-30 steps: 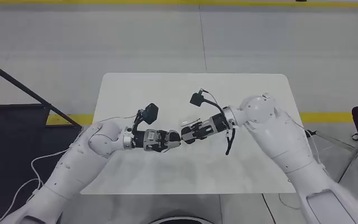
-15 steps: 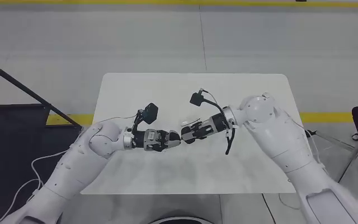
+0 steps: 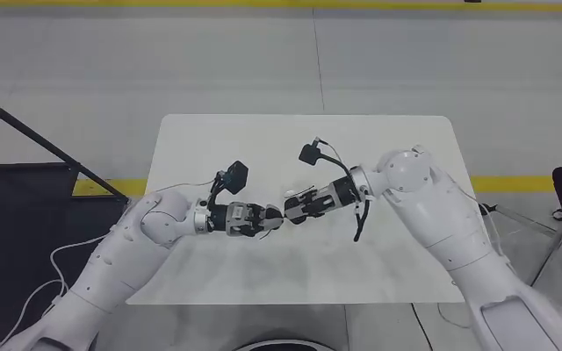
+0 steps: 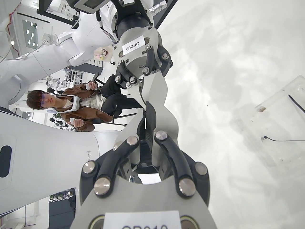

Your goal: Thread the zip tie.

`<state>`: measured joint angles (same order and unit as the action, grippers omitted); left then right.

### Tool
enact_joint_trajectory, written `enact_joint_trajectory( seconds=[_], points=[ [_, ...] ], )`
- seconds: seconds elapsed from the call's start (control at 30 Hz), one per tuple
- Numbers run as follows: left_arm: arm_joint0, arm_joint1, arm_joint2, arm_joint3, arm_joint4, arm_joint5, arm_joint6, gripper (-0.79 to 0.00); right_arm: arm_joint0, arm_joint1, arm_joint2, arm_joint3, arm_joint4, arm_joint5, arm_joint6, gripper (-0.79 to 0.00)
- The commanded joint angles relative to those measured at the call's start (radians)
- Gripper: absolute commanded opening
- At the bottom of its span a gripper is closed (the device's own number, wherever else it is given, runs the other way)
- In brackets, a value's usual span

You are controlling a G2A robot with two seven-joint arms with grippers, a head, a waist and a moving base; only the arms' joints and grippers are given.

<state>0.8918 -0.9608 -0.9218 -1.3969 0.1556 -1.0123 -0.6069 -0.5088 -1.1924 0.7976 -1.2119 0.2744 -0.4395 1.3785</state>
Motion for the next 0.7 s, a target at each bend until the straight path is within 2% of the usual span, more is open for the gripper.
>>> enact_joint_trajectory(
  seconds=[0.0,0.17,0.3,0.67],
  points=[
    [0.002,-0.001,-0.006,0.009,-0.003,0.002,0.017,-0.785,-0.007,0.003,0.011,0.0,0.004,-0.013,-0.011,0.0],
    [0.003,-0.004,-0.033,0.024,-0.043,0.023,0.091,-0.785,-0.033,0.016,0.045,-0.009,0.003,-0.038,-0.038,0.0],
    [0.014,-0.009,-0.061,0.019,-0.055,0.034,0.181,-0.785,-0.064,0.025,0.07,-0.035,-0.053,-0.051,-0.112,0.0],
    [0.014,-0.009,-0.061,0.019,-0.055,0.034,0.181,-0.785,-0.085,0.028,0.07,-0.06,-0.093,-0.047,-0.156,0.0]
  ],
)
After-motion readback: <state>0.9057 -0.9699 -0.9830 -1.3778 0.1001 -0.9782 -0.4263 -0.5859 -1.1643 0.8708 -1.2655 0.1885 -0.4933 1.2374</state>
